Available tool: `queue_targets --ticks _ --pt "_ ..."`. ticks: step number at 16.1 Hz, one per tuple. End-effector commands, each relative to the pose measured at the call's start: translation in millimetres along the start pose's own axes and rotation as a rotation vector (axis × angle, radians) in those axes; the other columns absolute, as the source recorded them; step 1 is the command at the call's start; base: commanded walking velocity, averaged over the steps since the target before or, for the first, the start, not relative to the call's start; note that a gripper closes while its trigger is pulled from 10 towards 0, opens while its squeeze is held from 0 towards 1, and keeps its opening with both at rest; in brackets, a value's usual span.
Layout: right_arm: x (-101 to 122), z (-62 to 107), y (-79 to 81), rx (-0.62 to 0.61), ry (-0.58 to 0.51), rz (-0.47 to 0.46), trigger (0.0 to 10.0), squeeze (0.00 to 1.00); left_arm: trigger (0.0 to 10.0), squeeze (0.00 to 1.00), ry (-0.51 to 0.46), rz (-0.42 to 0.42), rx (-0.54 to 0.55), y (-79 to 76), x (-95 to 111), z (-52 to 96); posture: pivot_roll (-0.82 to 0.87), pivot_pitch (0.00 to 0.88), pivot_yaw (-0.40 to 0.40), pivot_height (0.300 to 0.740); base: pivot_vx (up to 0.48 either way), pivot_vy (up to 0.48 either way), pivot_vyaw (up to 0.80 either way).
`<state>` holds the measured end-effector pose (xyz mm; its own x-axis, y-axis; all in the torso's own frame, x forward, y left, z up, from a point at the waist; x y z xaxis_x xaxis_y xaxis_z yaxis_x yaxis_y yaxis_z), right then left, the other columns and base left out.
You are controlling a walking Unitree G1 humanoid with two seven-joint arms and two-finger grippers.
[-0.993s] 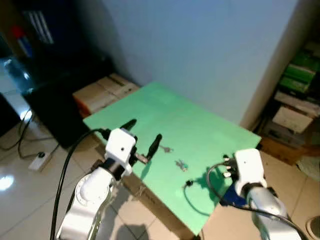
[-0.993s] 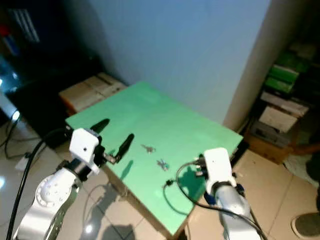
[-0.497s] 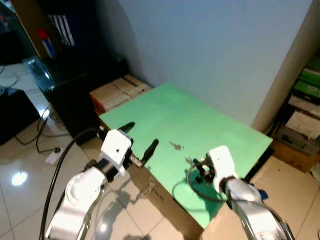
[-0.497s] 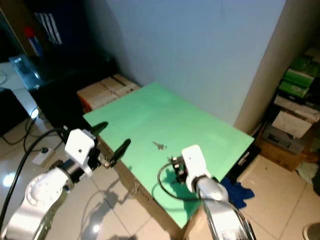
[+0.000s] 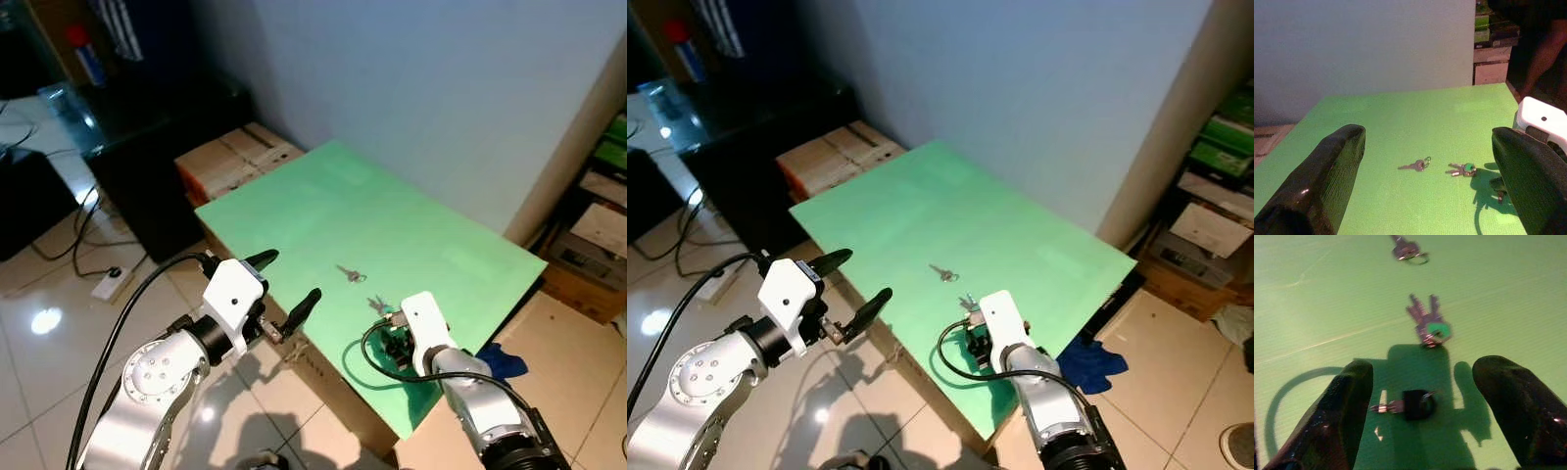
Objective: Hang keys on a hook
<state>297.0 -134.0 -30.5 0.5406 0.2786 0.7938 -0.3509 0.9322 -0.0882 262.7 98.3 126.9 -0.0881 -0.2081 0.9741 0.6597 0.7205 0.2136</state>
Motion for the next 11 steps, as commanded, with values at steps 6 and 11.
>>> queue_targets --ticks 6,11 --pt "-16.9 -3.6 8.6 -0.017 0.07 -0.01 10.0 0.0 10.0 0.0 -0.004 0.008 -0.016 -0.8 6.6 4.9 0.08 0.123 0.077 0.74 0.0 0.0 0.0" --pt "-23.1 -1.5 -1.0 -0.11 0.063 -0.069 2.0 0.0 10.0 0.0 -0.009 0.009 -0.02 1.4 9.6 7.2 0.08 0.124 0.099 0.74 0.0 0.0 0.0"
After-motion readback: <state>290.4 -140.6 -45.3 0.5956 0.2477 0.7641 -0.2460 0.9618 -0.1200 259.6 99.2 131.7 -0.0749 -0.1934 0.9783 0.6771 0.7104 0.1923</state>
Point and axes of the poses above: a point about 5 cm out from each wrist's last joint towards the gripper, its own z axis pointing back from the gripper into the wrist, its own x axis along the axis of the wrist's last joint, y = z × x, the point moved 5 cm from there along -z, pointing out of the wrist towards the gripper, and after that the axes turned 2 degrees about -z, right-handed, at the moved point
